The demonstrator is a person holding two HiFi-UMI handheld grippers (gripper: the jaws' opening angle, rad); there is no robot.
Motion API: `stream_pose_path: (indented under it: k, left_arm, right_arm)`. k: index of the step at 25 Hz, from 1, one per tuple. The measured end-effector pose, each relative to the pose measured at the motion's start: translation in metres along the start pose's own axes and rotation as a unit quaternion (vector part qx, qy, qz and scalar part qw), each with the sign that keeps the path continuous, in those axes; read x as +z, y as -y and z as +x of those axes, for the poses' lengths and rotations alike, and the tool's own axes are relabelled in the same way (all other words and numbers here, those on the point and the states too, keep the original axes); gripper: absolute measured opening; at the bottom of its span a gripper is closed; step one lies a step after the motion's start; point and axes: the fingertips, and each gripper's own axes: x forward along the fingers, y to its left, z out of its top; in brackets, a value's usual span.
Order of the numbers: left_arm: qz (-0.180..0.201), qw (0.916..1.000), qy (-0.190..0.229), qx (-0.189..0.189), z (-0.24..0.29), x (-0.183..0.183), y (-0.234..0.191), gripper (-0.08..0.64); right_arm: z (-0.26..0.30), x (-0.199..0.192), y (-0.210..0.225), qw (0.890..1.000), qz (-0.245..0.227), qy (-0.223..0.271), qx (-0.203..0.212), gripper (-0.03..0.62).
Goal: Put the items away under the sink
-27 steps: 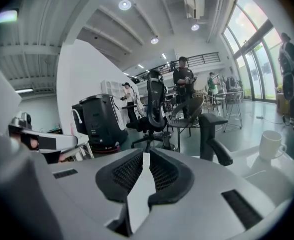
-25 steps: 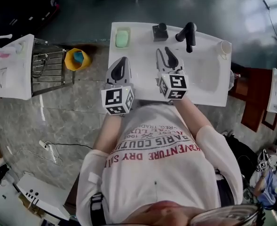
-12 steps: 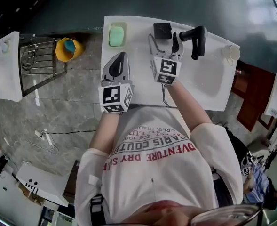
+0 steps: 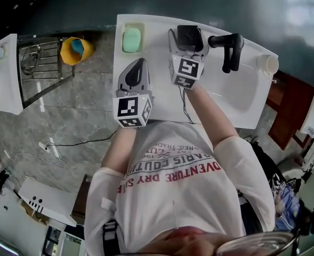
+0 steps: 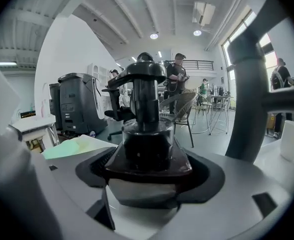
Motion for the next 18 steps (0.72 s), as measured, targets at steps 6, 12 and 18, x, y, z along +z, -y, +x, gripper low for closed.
stream_pose_path:
  k: [6,12,18]
  left_arm:
    - [0.000,1.0000,0.002,-0.001,0.005,0.002,0.001,0.028]
    - [0.001,1.0000,0.003,0.001,0.004,0.004,-0.002,0.028]
    - [0.007,0.9999,0.005,-0.010,-0.009,0.003,0.007,0.028]
  right_arm:
    - [0.002,-0.004,0.004,1.000,-0.002,-0.022,-0.009,0.376]
    - [0.003,-0.004,0.001,1.000,-0.005,-0.026,-0.005,0.374]
    - [-0.004,-0.005,-0.002,0.999,-0.014,-0.037,0.031,0.374]
